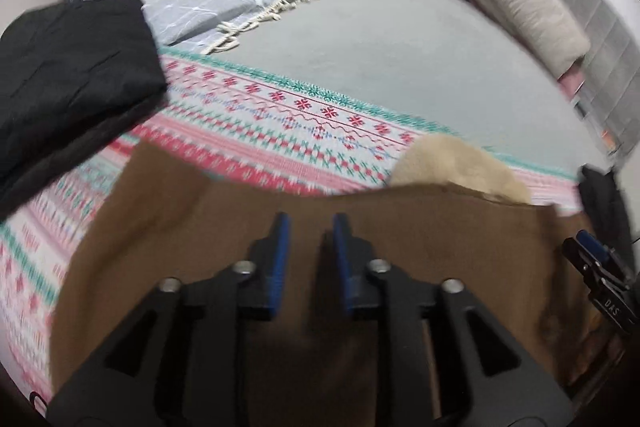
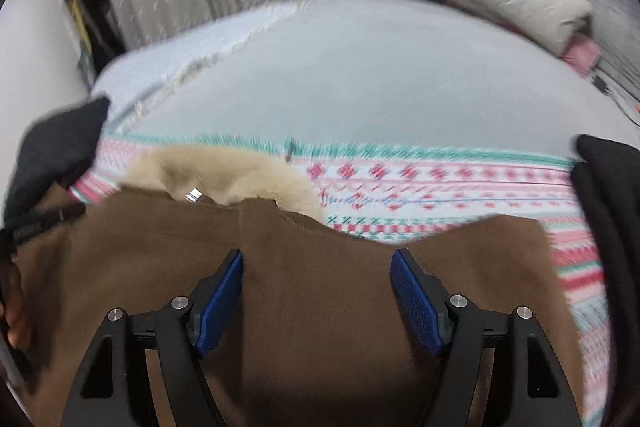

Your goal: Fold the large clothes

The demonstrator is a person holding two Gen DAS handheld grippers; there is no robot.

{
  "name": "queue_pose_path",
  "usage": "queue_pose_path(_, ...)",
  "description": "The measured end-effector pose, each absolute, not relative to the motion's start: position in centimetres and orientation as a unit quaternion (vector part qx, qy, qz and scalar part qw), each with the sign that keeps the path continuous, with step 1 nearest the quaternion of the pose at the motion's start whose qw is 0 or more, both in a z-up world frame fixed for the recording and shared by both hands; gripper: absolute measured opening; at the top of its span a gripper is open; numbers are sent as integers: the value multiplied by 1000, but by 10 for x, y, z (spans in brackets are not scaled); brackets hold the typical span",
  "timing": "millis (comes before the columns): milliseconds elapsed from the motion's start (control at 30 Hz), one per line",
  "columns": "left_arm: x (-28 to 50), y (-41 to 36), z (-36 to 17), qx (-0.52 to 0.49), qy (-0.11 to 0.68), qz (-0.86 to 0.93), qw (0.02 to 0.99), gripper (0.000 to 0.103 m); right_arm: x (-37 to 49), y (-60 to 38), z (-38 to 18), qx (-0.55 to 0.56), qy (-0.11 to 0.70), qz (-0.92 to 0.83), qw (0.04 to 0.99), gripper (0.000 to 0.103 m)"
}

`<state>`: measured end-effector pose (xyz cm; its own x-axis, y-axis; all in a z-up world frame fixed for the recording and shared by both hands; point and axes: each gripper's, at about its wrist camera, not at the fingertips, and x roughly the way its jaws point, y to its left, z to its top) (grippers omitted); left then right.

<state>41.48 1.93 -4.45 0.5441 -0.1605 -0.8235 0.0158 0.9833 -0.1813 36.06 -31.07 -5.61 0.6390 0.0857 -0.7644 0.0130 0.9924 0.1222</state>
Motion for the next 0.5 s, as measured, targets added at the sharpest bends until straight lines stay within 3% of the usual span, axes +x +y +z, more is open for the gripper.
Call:
queue_pose_path(133,353,38,-17,-103,473,-60,873,52,304,-313,-6,112,413,51,902,77)
queue_pose_path(333,269,55,-9,-95,474,-69,873,52,227,-280,-5,166,459,118,865,77)
queue_pose_path(500,225,80,-52,-117,504,-40,855,52,184,-246,-43,119,521,109,838,77)
